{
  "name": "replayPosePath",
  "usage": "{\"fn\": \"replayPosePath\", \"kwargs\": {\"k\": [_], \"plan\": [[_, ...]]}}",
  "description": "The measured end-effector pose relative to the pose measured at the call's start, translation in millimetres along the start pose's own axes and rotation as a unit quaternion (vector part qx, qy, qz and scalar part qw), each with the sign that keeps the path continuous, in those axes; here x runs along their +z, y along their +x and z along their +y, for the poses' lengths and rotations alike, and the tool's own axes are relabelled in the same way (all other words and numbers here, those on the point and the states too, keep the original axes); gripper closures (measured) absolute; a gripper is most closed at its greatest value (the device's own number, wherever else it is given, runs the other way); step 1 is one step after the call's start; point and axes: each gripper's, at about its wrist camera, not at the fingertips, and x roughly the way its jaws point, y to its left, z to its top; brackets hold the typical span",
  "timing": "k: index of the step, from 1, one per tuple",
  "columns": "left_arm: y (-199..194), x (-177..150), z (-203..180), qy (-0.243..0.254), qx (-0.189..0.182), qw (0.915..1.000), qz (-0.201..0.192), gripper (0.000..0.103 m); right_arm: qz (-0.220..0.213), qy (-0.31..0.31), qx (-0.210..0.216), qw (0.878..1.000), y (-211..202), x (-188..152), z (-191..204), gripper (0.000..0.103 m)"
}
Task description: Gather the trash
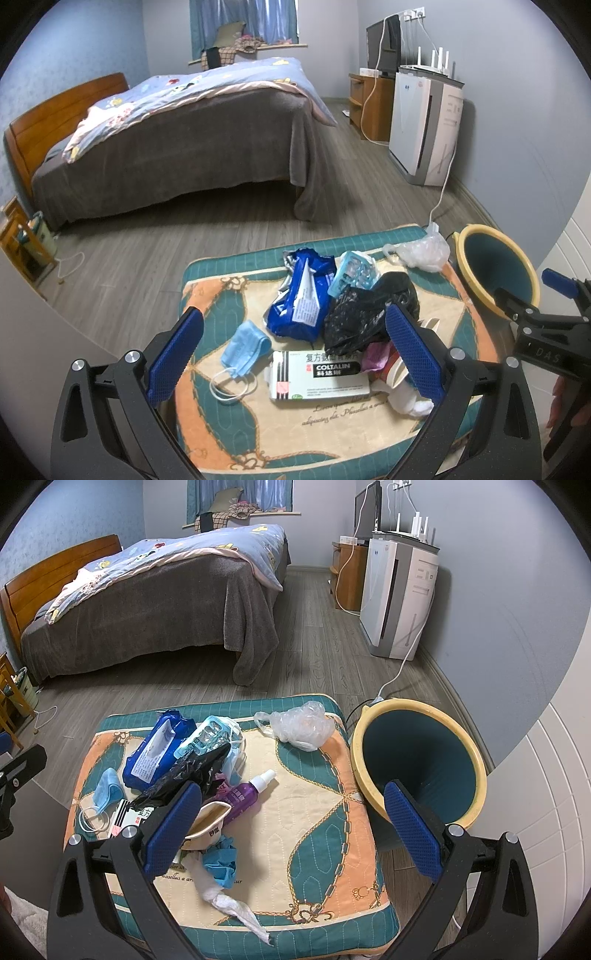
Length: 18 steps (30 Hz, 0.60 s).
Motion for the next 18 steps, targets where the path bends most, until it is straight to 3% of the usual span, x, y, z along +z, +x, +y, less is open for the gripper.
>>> {"fn": "replayPosePath", "kwargs": {"k": [18], "plan": [[1.1, -2.4, 7.6, -0.017, -0.009, 0.9998, 0.002, 0.005, 0.012, 0.014, 0.001, 1.000, 7.2, 3.8, -4.6, 0.006]]}}
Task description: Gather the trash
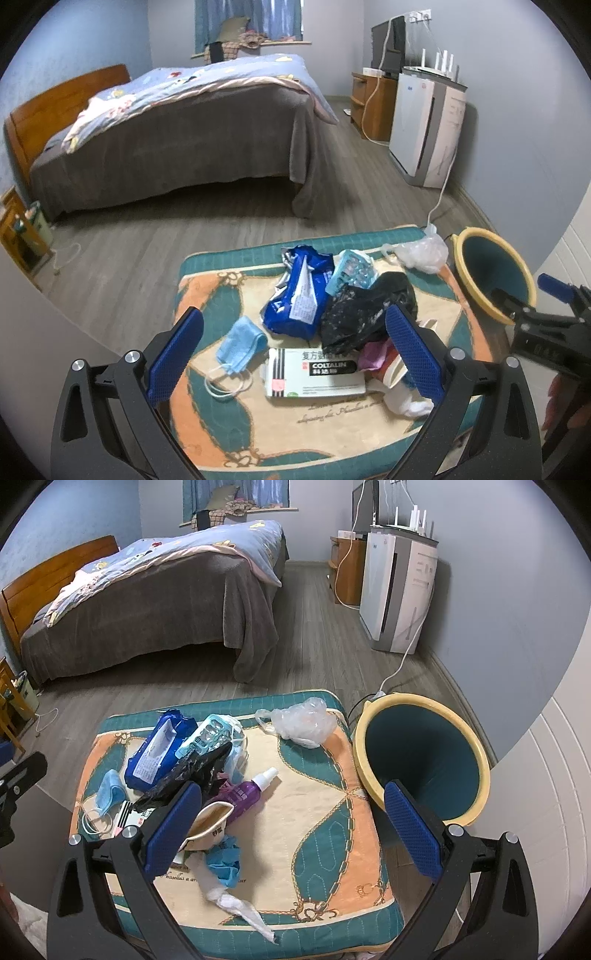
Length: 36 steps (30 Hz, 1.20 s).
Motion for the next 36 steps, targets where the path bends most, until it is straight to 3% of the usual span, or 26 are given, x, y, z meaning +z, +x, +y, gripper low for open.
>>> {"fn": "replayPosePath", "kwargs": {"k": [4, 10, 15, 20, 24, 27, 29, 31, 36], "plan": [[9.4, 3.9, 10.5, 0.009, 0.010, 0.9999, 0.005, 0.005, 0.017, 0.030, 0.006, 0.999, 15.8, 20.3, -19.2, 0.006], [48.4, 21.6, 46.5, -0.002, 0.058, 0.9979, 0.029, 0.005, 0.046, 0.077, 0.036, 0.995, 51.5, 39.8, -40.4, 0.006], [72.0, 28.4, 64.0, -0.018, 0.035, 0.9984, 0.041, 0.005, 0.082, 0.052, 0.096, 0.991, 78.8, 38.6, -5.7, 0.006], [89.3, 25.9, 62.8, 0.011, 0.019, 0.9989, 0.043, 0.005, 0.122, 0.032, 0.131, 0.983, 103.3, 30.9, 31.6, 0.007], [114.1, 22.1, 63.9, 0.022, 0.008, 0.9978, 0.062, 0.005, 0.162, 0.048, 0.161, 0.972, 123.1, 21.5, 49.8, 0.019], [131.7, 16.4, 59.4, 0.021, -0.020, 0.9966, 0.077, 0.005, 0.184, 0.042, 0.168, 0.968, 128.0, 16.3, 59.1, 0.036], [144.8, 12.0, 49.2, 0.035, -0.029, 0.9951, 0.088, 0.005, 0.195, 0.042, 0.165, 0.966, 129.1, 14.0, 62.3, 0.054], [158.4, 7.4, 39.5, 0.041, -0.038, 0.9932, 0.102, 0.005, 0.198, 0.040, 0.156, 0.967, 127.9, 13.7, 62.8, 0.064], [182.3, 3.3, 20.9, 0.063, -0.033, 0.9907, 0.116, 0.006, 0.180, 0.015, 0.128, 0.975, 111.1, 20.3, 59.5, 0.073]]}}
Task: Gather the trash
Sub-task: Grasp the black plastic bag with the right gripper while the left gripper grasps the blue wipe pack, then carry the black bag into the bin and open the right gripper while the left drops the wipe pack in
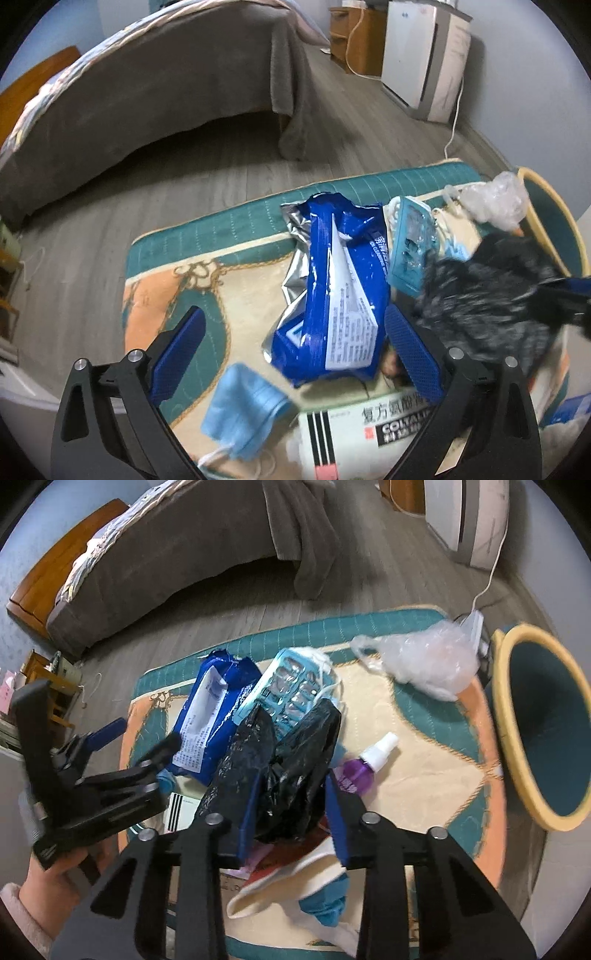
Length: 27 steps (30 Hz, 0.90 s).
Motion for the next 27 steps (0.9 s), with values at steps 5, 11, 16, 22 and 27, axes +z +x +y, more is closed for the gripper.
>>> {"fn": "replayPosePath", "kwargs": {"k": [5, 11, 16, 22, 27], "plan": [[10.6, 6.1, 5.1, -0.021, -0.008, 0.9997, 0.002, 0.006, -0.039, -0.007, -0.007, 0.999, -31.9, 5.6, -7.2, 0.075], [24.1, 6.8, -11.3, 0.001, -0.020, 0.9996, 0.019, 0.007, -0.113, -0.015, -0.046, 0.992, -63.1, 24.5, -19.9, 0.076], [38.6, -1.5, -23.1, 0.024, -0.024, 0.9981, 0.052, 0.018, -0.124, -0.005, -0.076, 0.989, -60.8, 33.5, -34.3, 0.076], [32.7, -5.3, -28.1, 0.039, -0.016, 0.9980, 0.047, 0.026, -0.148, 0.012, -0.086, 0.985, -65.2, 36.6, -48.5, 0.076], [16.8, -8.5, -30.8, 0.041, 0.001, 0.9985, 0.037, 0.030, -0.151, 0.010, -0.084, 0.985, -67.9, 37.4, -51.4, 0.076]]}}
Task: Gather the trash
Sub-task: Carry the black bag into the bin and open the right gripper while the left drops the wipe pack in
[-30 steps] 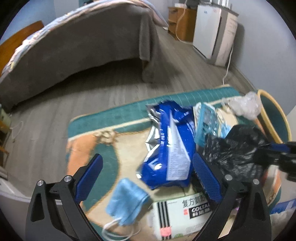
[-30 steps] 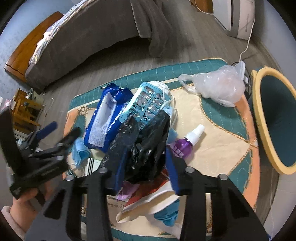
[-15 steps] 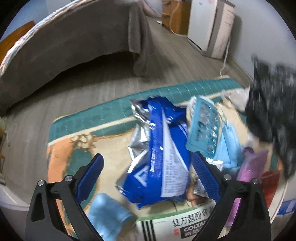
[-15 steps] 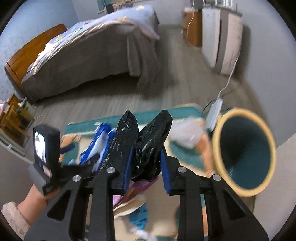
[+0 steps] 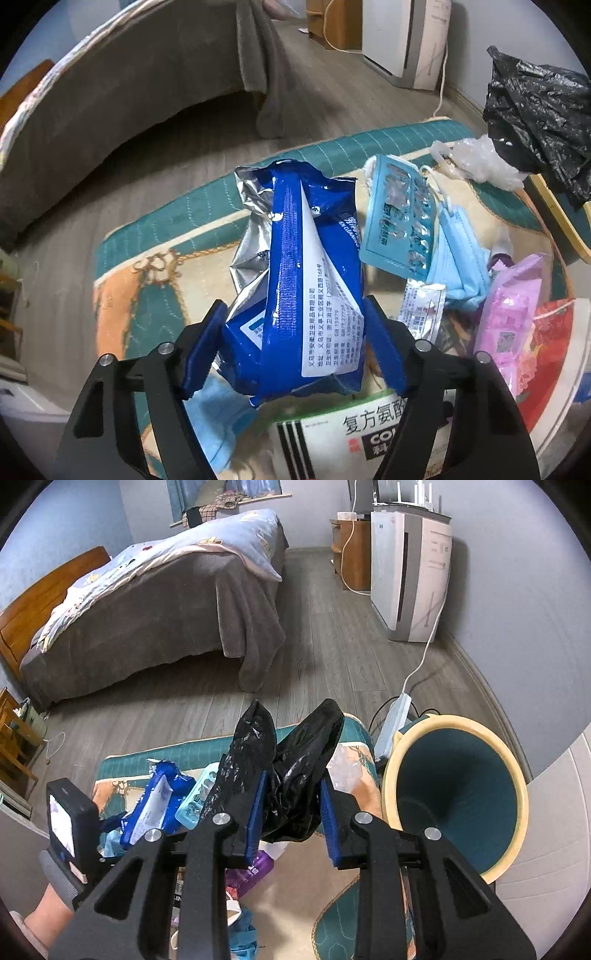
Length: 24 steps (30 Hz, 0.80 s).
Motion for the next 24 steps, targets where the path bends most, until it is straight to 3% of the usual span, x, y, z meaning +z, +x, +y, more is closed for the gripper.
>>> {"fn": "replayPosePath", "kwargs": {"k": [5, 8, 15, 24], "plan": [[-31.1, 5.6, 4.3, -0.017, 0.006, 0.9993, -0.033, 0.030, -0.008, 0.005, 0.004, 1.000, -6.8, 3.7, -7.0, 0.076], [-58.8, 12.6, -5.1, -0.003, 0.015, 0.9977, -0.065, 0.030, -0.020, 0.014, 0.006, 1.000, -17.1, 8.4, -16.0, 0.076], [-119.6, 35.7, -55.3, 0.015, -0.019, 0.9912, -0.130, 0.030, -0.051, 0.044, -0.005, 0.998, -42.2, 24.5, -55.5, 0.076], [-149.3, 59.7, -140.7, 0.055, -0.084, 0.9818, -0.161, 0.030, -0.064, 0.083, -0.050, 0.993, -59.4, 19.8, -128.2, 0.076]]}}
